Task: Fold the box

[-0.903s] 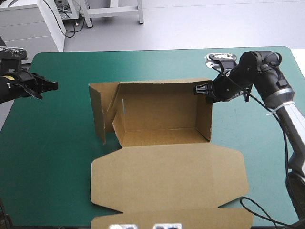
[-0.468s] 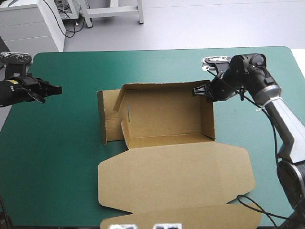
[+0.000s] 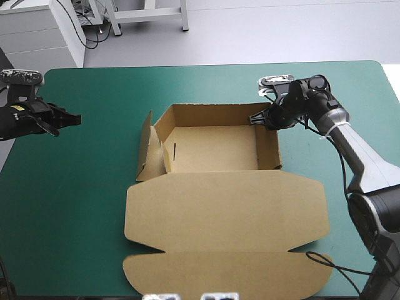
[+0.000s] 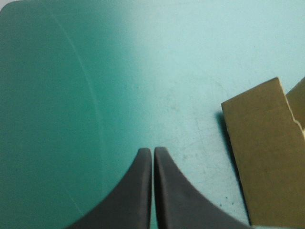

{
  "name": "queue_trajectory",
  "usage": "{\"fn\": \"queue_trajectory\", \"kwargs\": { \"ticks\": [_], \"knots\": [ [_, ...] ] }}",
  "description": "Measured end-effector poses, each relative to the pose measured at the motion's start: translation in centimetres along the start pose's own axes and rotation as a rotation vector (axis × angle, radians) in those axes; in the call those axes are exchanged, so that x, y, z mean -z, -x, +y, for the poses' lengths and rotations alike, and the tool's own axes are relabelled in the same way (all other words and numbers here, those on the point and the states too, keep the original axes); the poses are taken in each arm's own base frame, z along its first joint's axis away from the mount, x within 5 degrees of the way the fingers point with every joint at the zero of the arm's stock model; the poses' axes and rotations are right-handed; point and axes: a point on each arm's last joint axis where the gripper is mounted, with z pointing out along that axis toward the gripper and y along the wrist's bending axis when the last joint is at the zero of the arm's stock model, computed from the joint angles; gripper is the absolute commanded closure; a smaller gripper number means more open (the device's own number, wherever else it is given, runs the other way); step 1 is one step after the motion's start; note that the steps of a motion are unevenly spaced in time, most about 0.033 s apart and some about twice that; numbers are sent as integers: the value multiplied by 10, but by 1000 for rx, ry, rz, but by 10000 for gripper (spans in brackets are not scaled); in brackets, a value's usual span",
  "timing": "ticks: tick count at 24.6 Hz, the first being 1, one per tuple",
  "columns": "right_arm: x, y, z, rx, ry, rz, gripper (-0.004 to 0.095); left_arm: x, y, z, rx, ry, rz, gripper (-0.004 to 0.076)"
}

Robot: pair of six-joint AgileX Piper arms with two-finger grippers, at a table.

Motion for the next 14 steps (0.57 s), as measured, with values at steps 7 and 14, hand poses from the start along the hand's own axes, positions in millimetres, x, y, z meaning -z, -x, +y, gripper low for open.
{"fn": "queue_trajectory", "kwargs": {
  "ticks": [7, 14],
  "knots": [
    [34, 21, -4, 46, -70, -34, 521, 0, -2, -1, 0, -12, 23, 731],
    [93, 37, -1, -22, -83, -107, 521, 0, -4, -2, 5, -27, 48, 731]
  ]
}}
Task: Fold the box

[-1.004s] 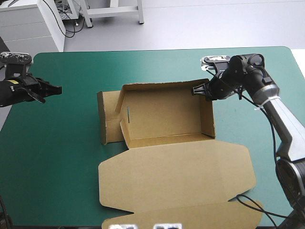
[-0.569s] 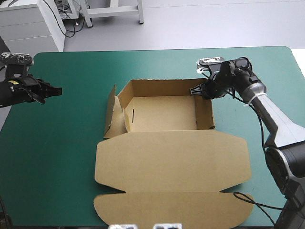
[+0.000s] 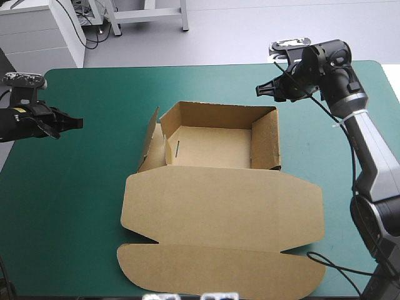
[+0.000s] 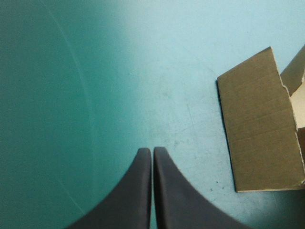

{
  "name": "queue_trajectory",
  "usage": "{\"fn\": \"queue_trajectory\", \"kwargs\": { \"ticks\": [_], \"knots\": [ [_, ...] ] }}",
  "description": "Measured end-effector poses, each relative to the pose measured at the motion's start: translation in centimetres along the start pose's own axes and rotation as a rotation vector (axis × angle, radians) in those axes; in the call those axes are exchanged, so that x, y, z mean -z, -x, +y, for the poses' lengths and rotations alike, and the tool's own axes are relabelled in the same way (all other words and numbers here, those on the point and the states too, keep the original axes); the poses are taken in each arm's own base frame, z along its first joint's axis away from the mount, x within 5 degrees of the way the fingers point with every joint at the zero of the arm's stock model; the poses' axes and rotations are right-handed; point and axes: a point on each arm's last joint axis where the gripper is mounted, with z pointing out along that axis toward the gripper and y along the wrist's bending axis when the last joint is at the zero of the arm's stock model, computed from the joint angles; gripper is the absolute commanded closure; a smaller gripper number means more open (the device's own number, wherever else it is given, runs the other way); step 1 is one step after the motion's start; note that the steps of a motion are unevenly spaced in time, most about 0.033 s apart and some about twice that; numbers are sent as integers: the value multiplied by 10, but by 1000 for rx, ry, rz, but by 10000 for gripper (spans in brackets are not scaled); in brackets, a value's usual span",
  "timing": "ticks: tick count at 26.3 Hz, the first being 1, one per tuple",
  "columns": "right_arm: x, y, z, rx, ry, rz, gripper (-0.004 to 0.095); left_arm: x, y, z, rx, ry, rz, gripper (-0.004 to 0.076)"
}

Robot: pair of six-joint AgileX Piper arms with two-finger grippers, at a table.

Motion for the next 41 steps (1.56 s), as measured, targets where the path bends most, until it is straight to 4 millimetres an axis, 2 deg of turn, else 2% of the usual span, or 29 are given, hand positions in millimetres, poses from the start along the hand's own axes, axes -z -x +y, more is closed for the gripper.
{"fn": "queue_trajectory", "kwargs": {
  "ticks": [3, 5, 7, 12, 15, 19, 20, 25, 28, 34, 41],
  "knots": [
    [-11, -12, 0, -36, -4, 62, 521, 0, -1, -1, 2, -8, 12, 731],
    [-35, -30, 2, -59, 14, 169, 521, 0, -2, -1, 2, -12, 21, 731],
    [-54, -40, 4, -52, 27, 237, 521, 0, -2, -1, 2, -14, 24, 731],
    [-93, -47, 7, -59, 48, 324, 561, 0, -2, -1, 2, -14, 23, 731],
    [-110, -50, 7, -59, 46, 361, 667, 0, -2, -1, 1, -12, 24, 731],
    [-127, -54, 9, -62, 61, 395, 926, 0, -5, -2, -3, -19, 51, 731],
    [-127, -55, 9, -61, 62, 397, 920, 0, -5, -2, -3, -21, 55, 731],
    [-125, -51, 11, -73, 79, 376, 927, -12, -6, 0, 24, -48, 81, 731],
    [-114, -45, 10, -71, 83, 347, 927, -25, -6, 8, 112, -96, 85, 731],
    [-67, -30, -6, -113, 171, 217, 927, -45, -5, 26, 325, -244, 34, 731],
    [-19, -20, -19, -143, 304, 73, 927, -64, -1, 23, 430, -446, 2, 731]
  ]
}}
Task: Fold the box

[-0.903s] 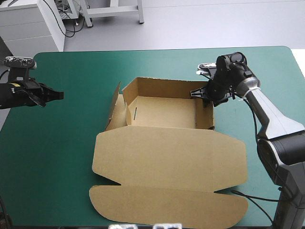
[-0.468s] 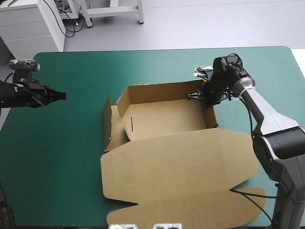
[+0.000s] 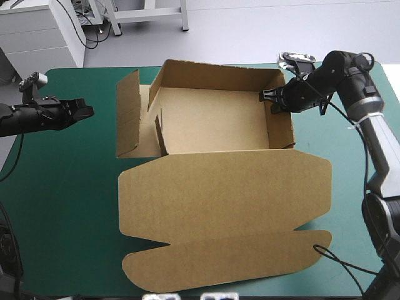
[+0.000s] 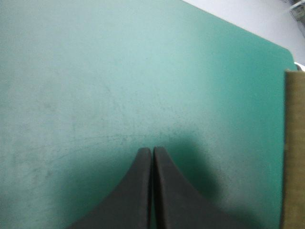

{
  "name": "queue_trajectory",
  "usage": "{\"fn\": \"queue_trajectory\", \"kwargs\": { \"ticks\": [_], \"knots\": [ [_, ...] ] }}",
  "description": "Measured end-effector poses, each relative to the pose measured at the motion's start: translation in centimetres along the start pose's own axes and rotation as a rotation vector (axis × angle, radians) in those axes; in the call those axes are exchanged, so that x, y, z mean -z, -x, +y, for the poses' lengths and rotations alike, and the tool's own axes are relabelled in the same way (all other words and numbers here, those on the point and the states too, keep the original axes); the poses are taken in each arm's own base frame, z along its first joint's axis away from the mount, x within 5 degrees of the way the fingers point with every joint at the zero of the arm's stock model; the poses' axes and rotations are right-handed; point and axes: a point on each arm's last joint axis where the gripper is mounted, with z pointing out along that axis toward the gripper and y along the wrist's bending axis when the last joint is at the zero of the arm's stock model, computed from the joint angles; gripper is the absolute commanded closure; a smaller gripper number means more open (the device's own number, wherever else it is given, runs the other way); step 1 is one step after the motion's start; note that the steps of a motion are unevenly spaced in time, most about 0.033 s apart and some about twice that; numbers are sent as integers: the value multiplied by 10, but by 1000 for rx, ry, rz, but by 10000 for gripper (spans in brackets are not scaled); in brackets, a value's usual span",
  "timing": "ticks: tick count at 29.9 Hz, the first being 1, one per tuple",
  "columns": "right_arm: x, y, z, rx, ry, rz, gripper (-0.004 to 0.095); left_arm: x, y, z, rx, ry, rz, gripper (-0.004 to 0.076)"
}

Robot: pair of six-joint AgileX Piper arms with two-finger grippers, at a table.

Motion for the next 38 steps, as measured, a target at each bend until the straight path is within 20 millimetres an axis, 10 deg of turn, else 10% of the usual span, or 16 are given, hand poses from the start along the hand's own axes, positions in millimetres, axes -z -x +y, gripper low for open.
{"fn": "queue_trajectory", "kwargs": {
  "ticks": [38],
  "knots": [
    [7, 19, 41, 55, 114, -286, 925, -2, 3, -104, -182, -434, 3, 731]
  ]
}}
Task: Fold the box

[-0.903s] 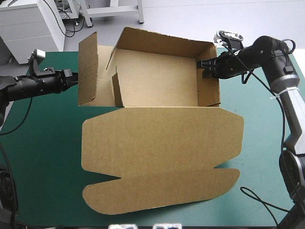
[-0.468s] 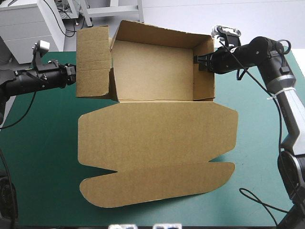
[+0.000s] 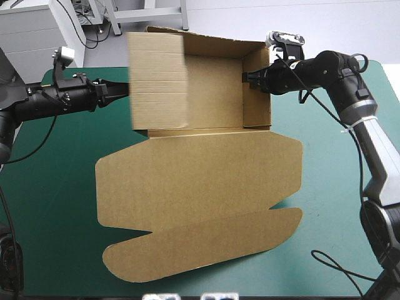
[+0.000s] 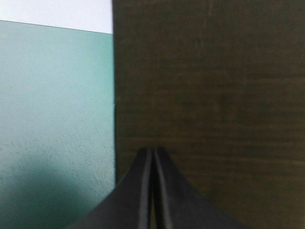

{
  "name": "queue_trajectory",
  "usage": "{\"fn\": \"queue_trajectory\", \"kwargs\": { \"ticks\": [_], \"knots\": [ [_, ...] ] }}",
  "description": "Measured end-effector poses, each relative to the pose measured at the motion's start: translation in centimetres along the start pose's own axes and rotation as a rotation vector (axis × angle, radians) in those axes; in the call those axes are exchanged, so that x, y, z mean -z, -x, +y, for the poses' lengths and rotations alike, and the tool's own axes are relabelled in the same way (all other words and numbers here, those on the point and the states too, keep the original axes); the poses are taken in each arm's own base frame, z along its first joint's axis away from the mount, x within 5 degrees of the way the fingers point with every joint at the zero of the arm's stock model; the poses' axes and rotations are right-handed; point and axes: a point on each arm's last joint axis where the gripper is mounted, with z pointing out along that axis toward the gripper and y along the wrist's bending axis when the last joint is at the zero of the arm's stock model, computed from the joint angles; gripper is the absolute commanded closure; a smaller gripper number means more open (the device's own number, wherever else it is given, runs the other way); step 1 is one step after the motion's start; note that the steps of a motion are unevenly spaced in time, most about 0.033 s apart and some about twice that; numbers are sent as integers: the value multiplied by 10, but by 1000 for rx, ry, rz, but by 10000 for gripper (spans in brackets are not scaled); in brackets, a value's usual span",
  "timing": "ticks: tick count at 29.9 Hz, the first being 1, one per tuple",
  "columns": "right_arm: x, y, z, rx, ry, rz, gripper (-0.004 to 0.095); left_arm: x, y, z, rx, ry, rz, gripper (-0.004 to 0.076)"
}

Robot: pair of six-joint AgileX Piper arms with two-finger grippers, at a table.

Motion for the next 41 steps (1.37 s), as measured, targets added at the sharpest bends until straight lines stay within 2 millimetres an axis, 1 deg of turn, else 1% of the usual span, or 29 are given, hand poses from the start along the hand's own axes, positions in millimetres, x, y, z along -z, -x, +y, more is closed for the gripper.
{"fn": "queue_trajectory", "kwargs": {
  "ticks": [3, 11, 13, 14, 16, 18, 23, 25, 29, 32, 38, 41],
  "knots": [
    [-1, 0, 0, 13, -17, -3, 925, -5, -1, -4, -2, -20, 11, 731],
    [-3, -1, 2, 32, -61, -8, 925, -9, -3, -11, -10, -37, 22, 729],
    [-4, -1, 4, 48, -71, -16, 924, -9, -3, -13, -15, -40, 23, 717],
    [-4, -1, 5, 53, -75, -20, 923, -10, -3, -13, -16, -41, 23, 699],
    [-6, -1, 9, 67, -83, -26, 923, -10, -4, -14, -16, -43, 25, 641],
    [-8, -1, 11, 74, -91, -30, 923, -11, -4, -14, -18, -41, 27, 542],
    [-17, -3, 9, 67, -105, -23, 920, -11, -4, -14, -21, -38, 31, 290],
    [-21, -4, 7, 67, -108, -16, 920, -11, -5, -13, -26, -31, 39, 237],
    [-29, -6, 4, 63, -113, 1, 919, -12, -9, -10, -48, 8, 77, 232],
    [-31, -7, 6, 70, -112, 4, 917, -11, -12, -5, -72, 58, 118, 232],
    [-38, -11, 26, 117, -86, -1, 905, -10, -19, 4, -68, 162, 196, 244],
    [-45, -14, 35, 154, -87, -7, 905, -16, -22, 5, -73, 215, 230, 269]
  ]
}}
